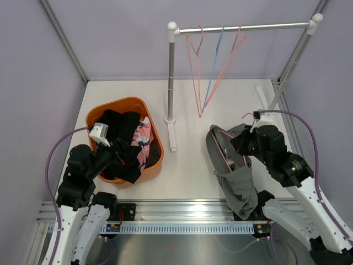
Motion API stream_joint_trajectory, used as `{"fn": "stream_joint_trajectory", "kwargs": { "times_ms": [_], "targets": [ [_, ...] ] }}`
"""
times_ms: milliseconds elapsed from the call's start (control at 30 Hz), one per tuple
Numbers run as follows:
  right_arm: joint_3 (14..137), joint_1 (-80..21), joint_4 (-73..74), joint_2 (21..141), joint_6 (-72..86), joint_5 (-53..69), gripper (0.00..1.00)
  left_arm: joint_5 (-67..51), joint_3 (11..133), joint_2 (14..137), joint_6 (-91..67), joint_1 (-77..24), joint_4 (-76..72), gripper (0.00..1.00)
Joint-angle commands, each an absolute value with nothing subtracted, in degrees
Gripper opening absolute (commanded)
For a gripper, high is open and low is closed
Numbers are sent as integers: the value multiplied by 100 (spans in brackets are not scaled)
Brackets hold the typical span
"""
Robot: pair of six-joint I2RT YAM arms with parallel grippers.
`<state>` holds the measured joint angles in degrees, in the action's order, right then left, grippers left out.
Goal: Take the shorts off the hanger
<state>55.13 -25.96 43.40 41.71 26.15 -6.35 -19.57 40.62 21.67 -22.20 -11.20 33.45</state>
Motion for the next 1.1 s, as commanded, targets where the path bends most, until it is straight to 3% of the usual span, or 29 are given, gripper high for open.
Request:
{"fn": "stream_joint_trajectory", "kwargs": {
  "times_ms": [0,300,433,633,733,1067],
  "targets": [
    [5493,-3539,4035,4139,3154,-729,0,-2452,3981,2434,-2083,-1265,3015,99],
    [6476,-6668,4077,5738,3586,-2987,0,-2593,4043,2926,-2083,-1502,2910,99],
    [7319,-7022,4262,6265,3393,-3427,0,-1997,4113,3295,-2302,-2684,2708,99],
    [7962,-7180,4588,6381,3182,-3551,0,709,4875,4515,-2531,-5496,2425,99],
    [8094,-7268,4702,6285,3155,-3568,0,2009,5455,5281,-2636,-5993,2566,99],
    [8183,-7506,4992,6047,3226,-3586,0,3058,5730,5809,-2611,-6108,2136,99]
  ]
}}
